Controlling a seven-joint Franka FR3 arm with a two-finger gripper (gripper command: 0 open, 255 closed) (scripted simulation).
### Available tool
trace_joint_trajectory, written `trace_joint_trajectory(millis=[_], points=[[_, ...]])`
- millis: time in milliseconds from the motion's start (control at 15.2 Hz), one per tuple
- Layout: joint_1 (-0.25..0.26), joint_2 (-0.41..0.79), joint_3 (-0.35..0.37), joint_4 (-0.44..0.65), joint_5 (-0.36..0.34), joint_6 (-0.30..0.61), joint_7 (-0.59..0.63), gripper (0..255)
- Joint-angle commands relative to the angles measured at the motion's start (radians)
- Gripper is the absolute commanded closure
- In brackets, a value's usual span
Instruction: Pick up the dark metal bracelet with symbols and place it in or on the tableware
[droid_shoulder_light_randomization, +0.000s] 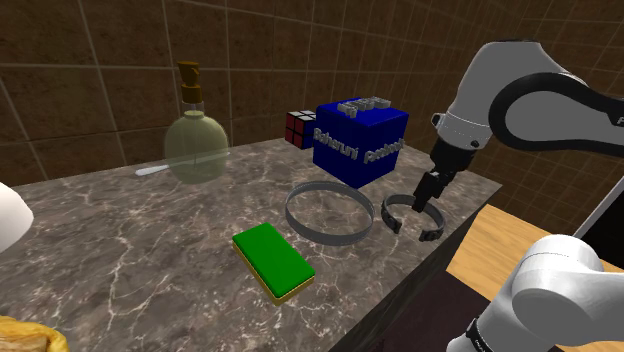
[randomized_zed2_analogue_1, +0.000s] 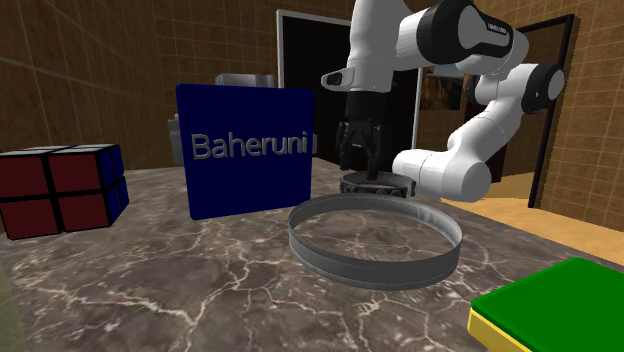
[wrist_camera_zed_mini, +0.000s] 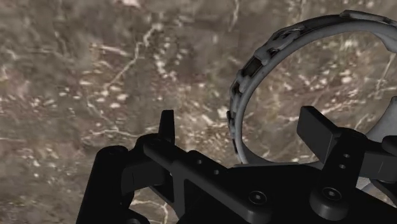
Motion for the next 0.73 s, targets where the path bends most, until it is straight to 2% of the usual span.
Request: trace_joint_trajectory(millis=[0, 660], points=[[0.0, 0.0, 0.0, 0.0, 0.0, 0.0, 0.0, 255], [-0.001, 0.003, -0.001, 0.015, -0.001, -0.011, 0.0, 255]])
